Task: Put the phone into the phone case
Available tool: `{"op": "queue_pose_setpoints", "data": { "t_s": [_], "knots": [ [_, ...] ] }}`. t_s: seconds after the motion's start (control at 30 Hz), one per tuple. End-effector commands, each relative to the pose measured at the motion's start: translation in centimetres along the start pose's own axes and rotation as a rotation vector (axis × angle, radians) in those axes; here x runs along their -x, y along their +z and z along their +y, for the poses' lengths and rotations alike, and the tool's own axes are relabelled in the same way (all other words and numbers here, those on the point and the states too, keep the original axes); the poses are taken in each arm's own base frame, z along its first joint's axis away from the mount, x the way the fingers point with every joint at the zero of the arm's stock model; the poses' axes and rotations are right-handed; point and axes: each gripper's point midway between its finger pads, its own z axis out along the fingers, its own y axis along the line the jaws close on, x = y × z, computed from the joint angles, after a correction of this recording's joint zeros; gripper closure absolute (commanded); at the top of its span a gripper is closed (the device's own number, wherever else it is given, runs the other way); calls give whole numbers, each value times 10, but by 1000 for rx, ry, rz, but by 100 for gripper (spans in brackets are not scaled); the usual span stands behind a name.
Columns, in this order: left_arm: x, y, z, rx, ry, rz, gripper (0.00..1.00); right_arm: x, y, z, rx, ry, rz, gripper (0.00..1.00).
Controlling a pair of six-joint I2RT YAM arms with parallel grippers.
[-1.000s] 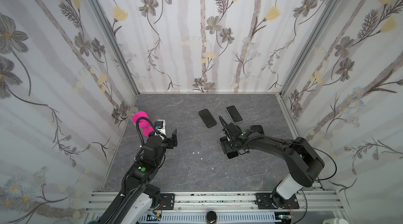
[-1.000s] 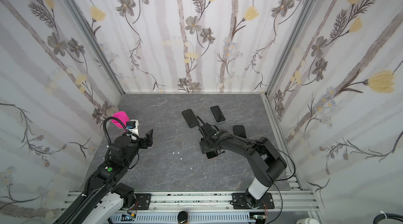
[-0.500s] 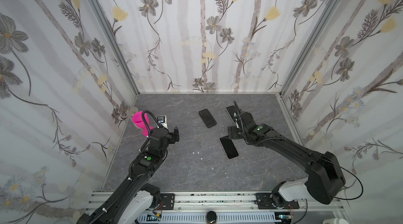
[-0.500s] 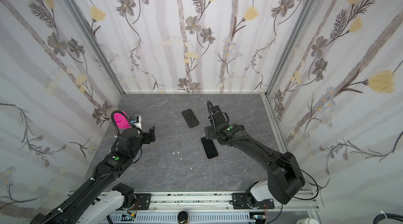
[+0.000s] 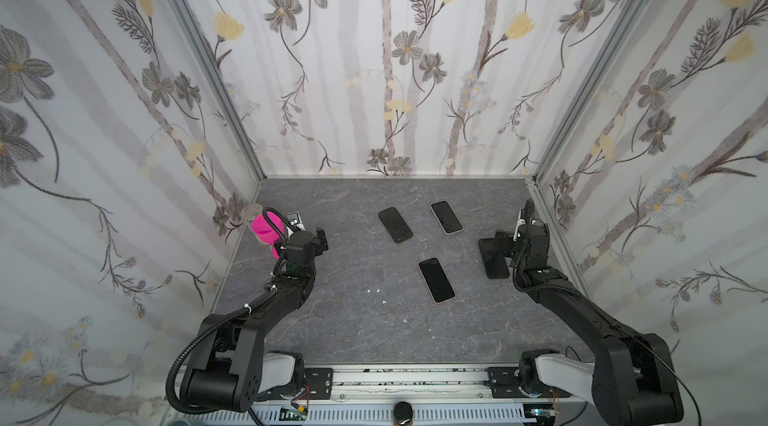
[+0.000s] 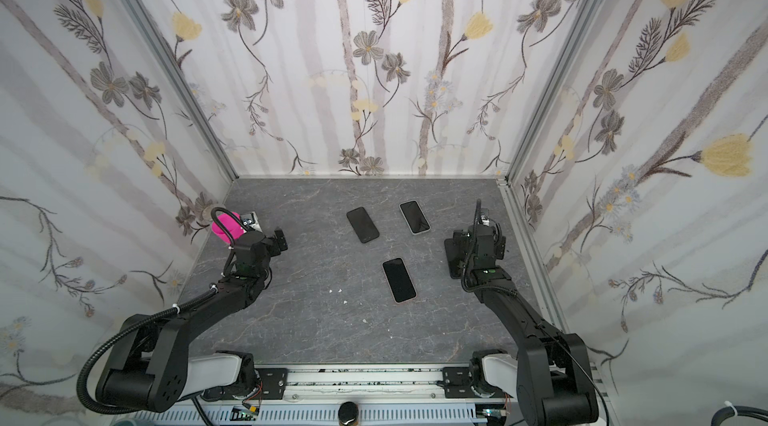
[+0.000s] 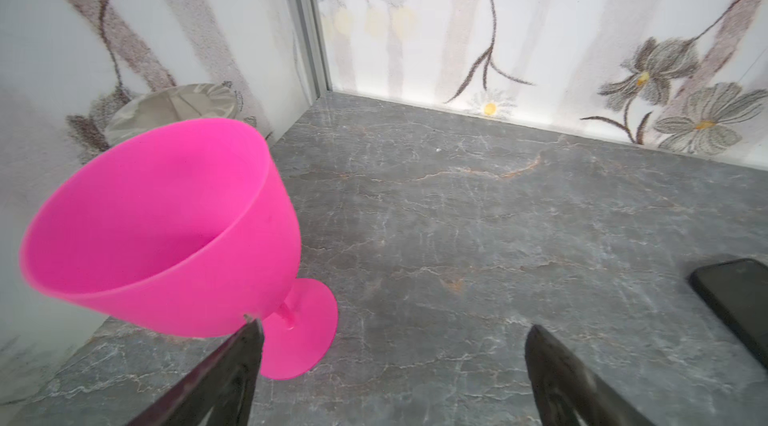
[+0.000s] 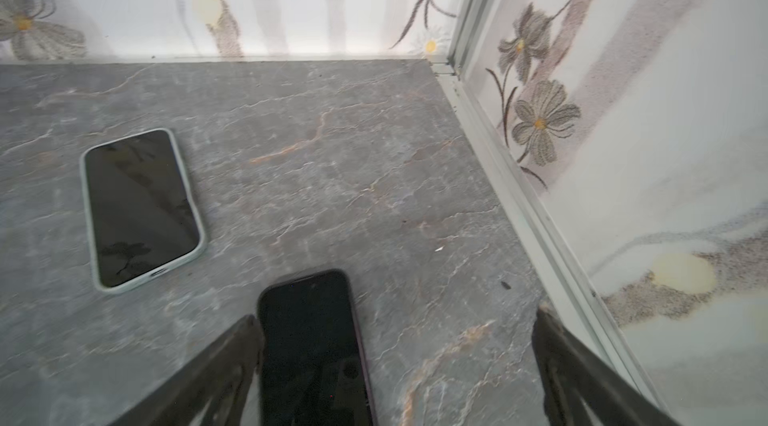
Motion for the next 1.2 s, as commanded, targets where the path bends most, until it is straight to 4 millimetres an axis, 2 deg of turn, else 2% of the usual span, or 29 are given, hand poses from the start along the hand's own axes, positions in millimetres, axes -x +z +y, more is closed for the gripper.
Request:
{"op": "queue_pose_setpoints", "data": {
  "t_s": [0.0, 0.13, 0.2, 0.3, 0.37, 0.5, 0.63, 0.67, 0.7, 0.77, 0.83, 1.17],
  "knots": [
    [26, -2, 9, 24, -40, -156, 2, 15, -2, 4, 50, 40, -180, 0],
    [10, 1, 6, -47, -66, -170, 2, 11, -19, 17, 169, 94, -335, 1],
    [2, 2, 0, -98, -64, -170, 2, 6, -21, 27, 230, 76, -367, 1],
    [4, 4, -9, -158, -61, -174, 1, 2, -18, 53, 349, -14, -358, 2],
    [5, 3, -16, -209, -36, -189, 1, -2, -18, 61, 393, -48, -352, 2],
    [-2, -3, -20, -283, -36, -229, 0, -4, -22, 52, 388, -8, -391, 2],
    [-10, -2, -10, -255, -65, -242, 0, -12, -27, 47, 399, 6, -429, 0],
    [-10, 1, -5, -218, -76, -230, 0, -8, -27, 41, 370, 44, -459, 0],
    [-8, 6, 2, -170, -98, -233, 0, -9, -19, 31, 313, 72, -432, 0],
    [-8, 7, 4, -157, -102, -229, 0, -14, 7, 0, 111, 183, -326, 0],
    [-9, 7, 3, -155, -98, -220, 0, -11, 1, 1, 117, 174, -373, 0],
    [-9, 7, 2, -155, -93, -225, 0, -11, 1, 1, 117, 171, -368, 0]
  ]
}}
